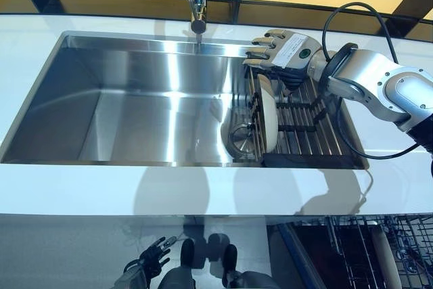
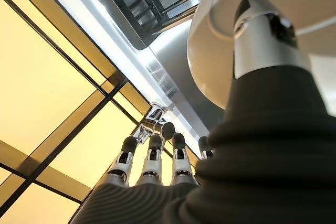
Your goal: Take plates into dishwasher
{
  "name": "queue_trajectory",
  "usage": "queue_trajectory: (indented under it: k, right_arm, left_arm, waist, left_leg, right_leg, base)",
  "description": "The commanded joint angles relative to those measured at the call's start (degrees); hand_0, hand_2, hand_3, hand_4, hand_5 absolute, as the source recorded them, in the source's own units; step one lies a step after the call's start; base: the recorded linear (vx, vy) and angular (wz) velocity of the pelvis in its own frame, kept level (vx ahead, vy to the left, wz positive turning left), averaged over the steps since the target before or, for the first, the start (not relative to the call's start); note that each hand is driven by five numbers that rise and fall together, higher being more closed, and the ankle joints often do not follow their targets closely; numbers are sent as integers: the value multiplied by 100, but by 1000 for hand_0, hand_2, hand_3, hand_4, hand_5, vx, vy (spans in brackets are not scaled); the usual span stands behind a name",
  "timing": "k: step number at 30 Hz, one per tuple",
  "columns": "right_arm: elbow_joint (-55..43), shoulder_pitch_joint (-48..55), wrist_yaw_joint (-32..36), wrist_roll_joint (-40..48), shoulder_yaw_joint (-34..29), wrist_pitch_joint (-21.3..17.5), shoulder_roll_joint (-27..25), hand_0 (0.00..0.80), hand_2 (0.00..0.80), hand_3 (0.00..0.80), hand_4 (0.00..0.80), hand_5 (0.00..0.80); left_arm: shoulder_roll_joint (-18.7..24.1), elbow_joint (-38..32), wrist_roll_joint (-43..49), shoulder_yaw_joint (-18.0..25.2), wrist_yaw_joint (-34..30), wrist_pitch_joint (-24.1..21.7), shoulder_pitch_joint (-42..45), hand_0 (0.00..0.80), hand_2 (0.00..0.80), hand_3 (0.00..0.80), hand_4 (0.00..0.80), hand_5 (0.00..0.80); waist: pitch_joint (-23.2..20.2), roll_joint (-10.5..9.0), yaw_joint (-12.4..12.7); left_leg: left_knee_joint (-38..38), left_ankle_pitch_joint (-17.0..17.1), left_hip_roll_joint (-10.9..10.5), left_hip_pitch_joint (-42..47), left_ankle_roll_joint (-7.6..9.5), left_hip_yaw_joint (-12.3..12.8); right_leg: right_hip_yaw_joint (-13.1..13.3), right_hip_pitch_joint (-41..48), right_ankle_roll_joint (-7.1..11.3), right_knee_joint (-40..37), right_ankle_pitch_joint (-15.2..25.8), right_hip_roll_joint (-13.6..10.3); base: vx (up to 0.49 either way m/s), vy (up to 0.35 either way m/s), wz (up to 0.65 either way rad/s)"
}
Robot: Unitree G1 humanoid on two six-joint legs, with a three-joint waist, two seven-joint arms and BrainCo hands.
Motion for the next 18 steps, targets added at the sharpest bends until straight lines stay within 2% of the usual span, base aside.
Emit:
queue_trajectory:
  k: [1,18]
  right_arm:
    - [-101,-584,-18,-67,227,-29,-20,0,0,0,0,0]
    - [-103,-527,227,-139,303,-58,-8,0,0,0,0,0]
  left_arm:
    - [79,137,-182,-31,-46,-172,-213,0,0,0,0,0]
    - [89,128,-242,-33,-69,-214,-243,0,0,0,0,0]
  waist:
    - [-51,-280,166]
    - [18,-272,163]
  left_leg:
    - [-18,-79,107,53,-226,209]
    - [-18,-59,97,11,-223,217]
  right_leg:
    - [129,-39,472,-7,240,-244]
    - [114,-87,467,-7,260,-251]
  base:
    - [0,0,0]
    - [0,0,0]
